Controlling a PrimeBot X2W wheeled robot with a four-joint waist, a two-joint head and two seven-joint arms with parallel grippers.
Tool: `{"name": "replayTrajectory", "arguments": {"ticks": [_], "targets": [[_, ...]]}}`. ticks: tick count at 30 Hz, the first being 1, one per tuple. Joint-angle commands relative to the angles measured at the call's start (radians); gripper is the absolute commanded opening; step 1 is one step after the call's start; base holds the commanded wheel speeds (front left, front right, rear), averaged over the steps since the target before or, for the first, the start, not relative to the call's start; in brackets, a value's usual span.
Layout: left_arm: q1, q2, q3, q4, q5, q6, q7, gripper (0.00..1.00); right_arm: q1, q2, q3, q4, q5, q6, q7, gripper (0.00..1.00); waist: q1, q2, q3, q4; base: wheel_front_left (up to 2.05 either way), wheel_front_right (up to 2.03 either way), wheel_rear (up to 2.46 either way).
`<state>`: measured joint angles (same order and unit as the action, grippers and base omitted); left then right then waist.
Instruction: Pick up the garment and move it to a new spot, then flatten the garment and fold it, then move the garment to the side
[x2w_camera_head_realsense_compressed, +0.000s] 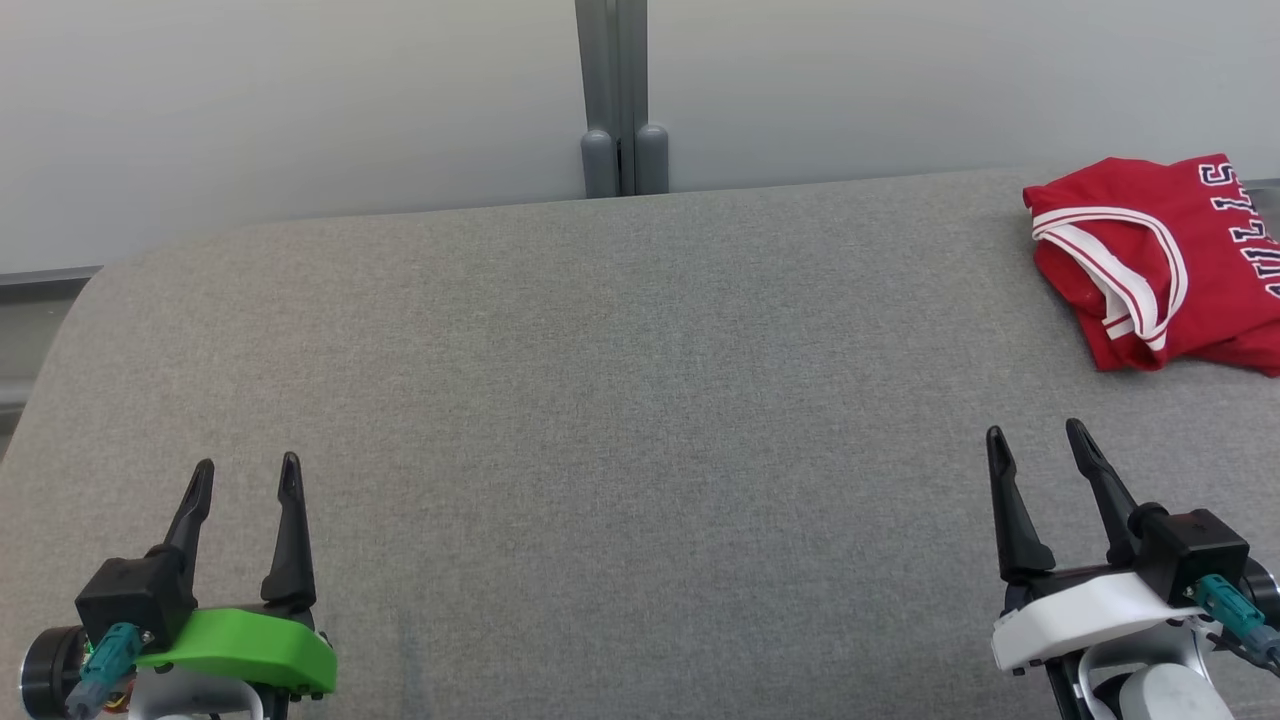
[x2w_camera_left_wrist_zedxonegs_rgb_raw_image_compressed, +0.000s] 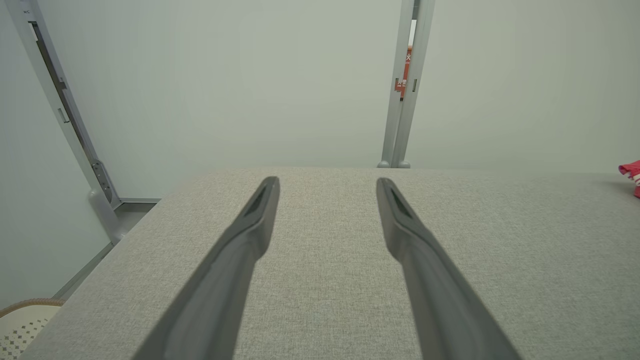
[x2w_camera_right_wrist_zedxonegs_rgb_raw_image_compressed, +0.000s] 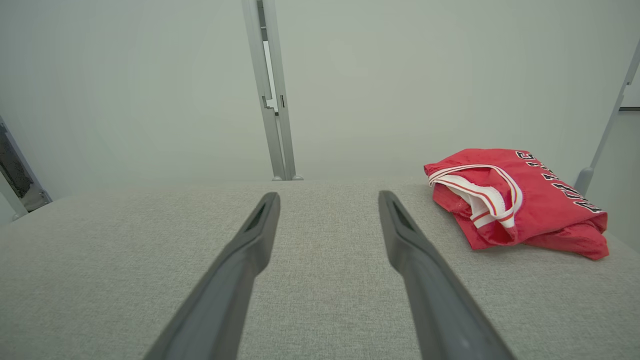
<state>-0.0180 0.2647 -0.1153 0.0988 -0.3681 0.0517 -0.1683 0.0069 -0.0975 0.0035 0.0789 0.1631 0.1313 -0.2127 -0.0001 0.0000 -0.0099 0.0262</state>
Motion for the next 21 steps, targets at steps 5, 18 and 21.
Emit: {"name": "replayTrajectory", "arguments": {"ticks": [5,18,21], "targets": [[0.011,0.011,-0.001,-0.003,-0.011,0.002,0.004,1.00,0.002,0.004,0.002,0.008,-0.011,-0.001,0.004,1.00,0.0001,0.0000,0.003,-0.002,0.00,0.00,0.00],[0.013,-0.029,-0.014,0.053,-0.029,0.003,0.016,0.00,0.018,0.016,0.008,0.060,0.023,0.000,0.007,0.00,0.0001,0.0000,0.005,-0.001,0.00,0.00,0.00],[0.007,-0.037,-0.002,0.058,-0.082,-0.005,0.028,0.00,0.012,0.017,0.003,0.064,0.086,0.000,0.021,0.00,0.0001,0.0000,0.006,-0.001,0.00,0.00,0.00]]}}
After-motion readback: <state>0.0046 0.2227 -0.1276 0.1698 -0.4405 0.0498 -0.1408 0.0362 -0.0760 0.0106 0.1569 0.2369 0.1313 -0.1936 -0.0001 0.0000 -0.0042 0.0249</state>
